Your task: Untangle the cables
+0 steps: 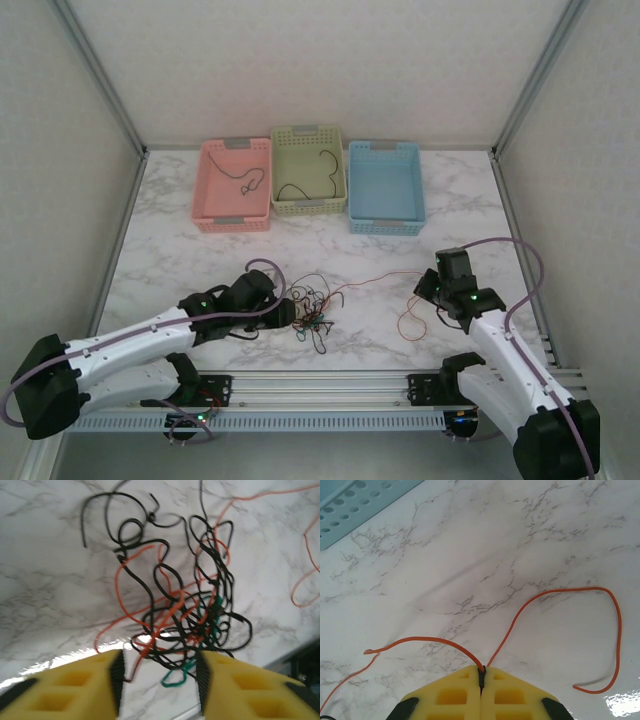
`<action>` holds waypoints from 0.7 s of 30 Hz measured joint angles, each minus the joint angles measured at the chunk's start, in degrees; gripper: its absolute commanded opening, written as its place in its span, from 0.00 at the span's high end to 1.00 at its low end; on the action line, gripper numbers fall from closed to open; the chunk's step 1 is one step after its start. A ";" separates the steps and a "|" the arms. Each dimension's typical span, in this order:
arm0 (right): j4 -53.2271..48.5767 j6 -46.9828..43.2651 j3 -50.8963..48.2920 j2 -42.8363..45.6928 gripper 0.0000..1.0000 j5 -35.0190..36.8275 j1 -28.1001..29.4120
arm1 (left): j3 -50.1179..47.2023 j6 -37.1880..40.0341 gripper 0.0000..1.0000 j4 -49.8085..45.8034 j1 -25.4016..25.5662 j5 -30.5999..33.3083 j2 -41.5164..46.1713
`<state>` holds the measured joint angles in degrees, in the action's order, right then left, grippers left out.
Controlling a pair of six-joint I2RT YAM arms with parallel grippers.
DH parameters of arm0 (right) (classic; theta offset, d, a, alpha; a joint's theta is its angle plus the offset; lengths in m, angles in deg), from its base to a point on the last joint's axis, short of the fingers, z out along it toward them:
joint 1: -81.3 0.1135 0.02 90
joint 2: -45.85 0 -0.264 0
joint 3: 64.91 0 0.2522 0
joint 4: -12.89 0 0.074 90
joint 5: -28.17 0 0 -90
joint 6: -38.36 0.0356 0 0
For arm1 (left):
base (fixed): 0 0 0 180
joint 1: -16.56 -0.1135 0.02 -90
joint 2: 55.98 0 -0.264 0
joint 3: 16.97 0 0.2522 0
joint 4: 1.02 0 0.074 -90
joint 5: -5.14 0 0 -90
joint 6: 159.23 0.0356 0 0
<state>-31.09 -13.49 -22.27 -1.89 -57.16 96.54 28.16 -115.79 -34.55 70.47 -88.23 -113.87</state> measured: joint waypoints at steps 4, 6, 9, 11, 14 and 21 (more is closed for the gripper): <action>0.04 0.00 -0.31 1.22 1.00 -0.02 0.00 | 1.55 0.33 1.00 -2.86 0.00 3.50 -0.57; 0.04 0.00 -0.31 1.60 1.00 -0.02 0.00 | 3.17 0.42 1.00 -5.31 0.00 5.46 -0.24; 0.07 0.00 -0.31 1.86 1.00 -0.04 0.00 | 7.21 1.38 1.00 -11.34 -0.02 9.49 1.55; 0.04 0.00 -0.31 1.90 1.00 -0.17 0.00 | 11.61 2.43 1.00 -16.94 -0.76 12.94 3.17; 0.04 0.00 -0.31 1.86 1.00 -0.17 0.00 | 18.56 4.44 1.00 -24.11 -5.03 17.38 5.95; 0.02 0.02 -0.31 1.79 1.00 -0.20 0.00 | 30.27 10.78 1.00 -36.00 -21.84 22.80 12.04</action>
<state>-31.07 -13.46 -22.57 -0.10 -57.36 96.54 58.43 -105.02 -70.55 48.64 -65.44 -101.82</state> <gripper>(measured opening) 0.054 0.050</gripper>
